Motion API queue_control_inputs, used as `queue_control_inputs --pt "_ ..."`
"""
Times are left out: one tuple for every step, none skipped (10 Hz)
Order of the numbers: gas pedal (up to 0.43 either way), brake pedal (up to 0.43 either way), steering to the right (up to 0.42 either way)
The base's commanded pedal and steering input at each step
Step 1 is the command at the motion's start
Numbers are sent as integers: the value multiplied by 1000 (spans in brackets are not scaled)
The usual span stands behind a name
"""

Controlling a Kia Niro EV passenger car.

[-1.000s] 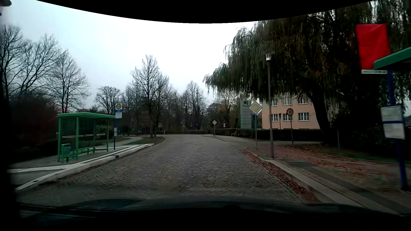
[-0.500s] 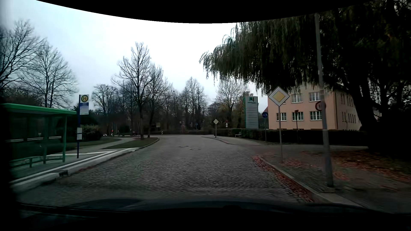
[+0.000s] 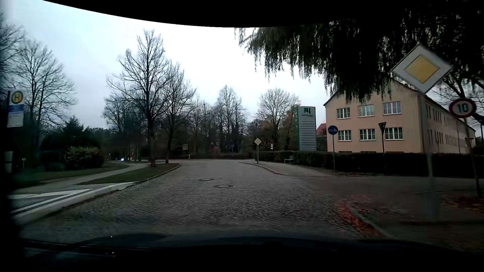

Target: Follow the waypoints while adhering to traffic rules and regulations

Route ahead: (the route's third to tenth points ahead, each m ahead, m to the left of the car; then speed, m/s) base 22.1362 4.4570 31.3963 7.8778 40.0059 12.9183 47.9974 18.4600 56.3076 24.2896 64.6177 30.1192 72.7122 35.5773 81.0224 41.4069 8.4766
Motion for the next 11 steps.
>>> queue_control_inputs --pt "130 0 -19" --pt "130 0 -19" --pt "130 0 -19" --pt "130 0 -20" --pt "130 0 -20" --pt "130 0 -20" --pt "130 0 -21" --pt "130 0 -25" --pt "130 0 -29" --pt "130 0 -36" --pt "130 0 -41"
